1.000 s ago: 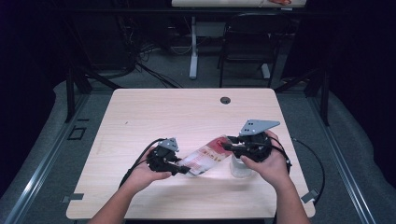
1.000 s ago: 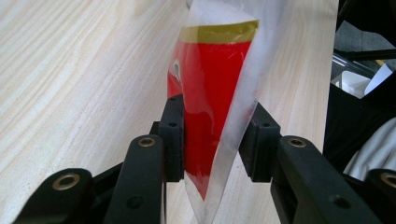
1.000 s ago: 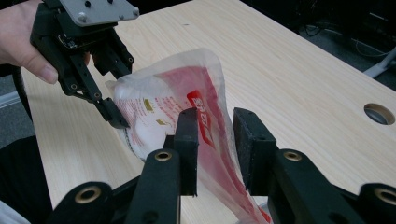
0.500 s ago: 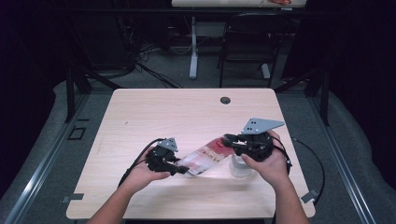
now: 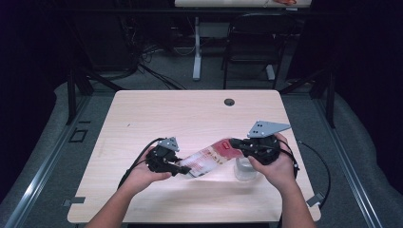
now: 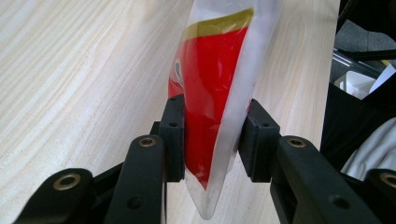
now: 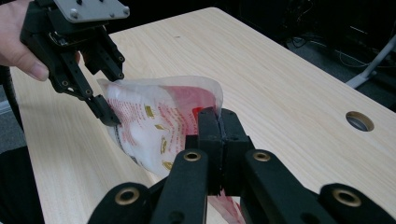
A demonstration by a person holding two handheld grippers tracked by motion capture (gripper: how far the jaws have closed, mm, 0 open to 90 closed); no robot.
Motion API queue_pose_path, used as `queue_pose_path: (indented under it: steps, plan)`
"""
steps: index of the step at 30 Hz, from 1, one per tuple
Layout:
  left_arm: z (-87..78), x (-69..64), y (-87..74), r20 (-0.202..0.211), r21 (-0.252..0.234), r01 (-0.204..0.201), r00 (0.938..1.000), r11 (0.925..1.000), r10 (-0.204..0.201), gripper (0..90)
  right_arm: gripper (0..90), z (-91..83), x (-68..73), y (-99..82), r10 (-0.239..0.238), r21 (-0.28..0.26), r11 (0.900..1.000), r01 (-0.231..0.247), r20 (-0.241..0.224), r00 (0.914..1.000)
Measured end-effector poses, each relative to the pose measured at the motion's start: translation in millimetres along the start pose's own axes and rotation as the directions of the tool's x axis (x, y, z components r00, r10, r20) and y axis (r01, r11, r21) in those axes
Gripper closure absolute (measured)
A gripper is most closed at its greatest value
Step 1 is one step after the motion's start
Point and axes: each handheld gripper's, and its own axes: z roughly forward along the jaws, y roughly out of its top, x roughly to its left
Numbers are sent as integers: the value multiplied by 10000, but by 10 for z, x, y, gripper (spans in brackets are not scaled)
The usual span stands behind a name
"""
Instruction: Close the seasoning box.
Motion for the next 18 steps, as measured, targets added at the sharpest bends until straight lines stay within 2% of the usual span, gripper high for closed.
queue_pose_path:
  steps: [4,6,7,9,18]
  plan:
    - [-26,-7,19,62,-87,-24,10000,10000,25,664,899,-25,-17,-13,85,31,10000,-85,-7,10000]
    - [-47,-14,35,-52,-25,-65,10000,10000,65,665,899,-35,-25,-20,117,52,9999,-117,-10,9999]
    - [-53,-11,38,46,-131,-65,10000,9999,66,665,899,-40,-29,-22,118,58,9999,-119,22,9999]
    - [-82,-16,58,-65,-80,-117,9999,9999,116,666,899,-50,-31,-25,110,85,9999,-111,92,9999]
    - [-169,-12,125,-61,-270,-190,9998,9995,189,670,899,-92,-65,-48,256,179,9995,-261,267,9993]
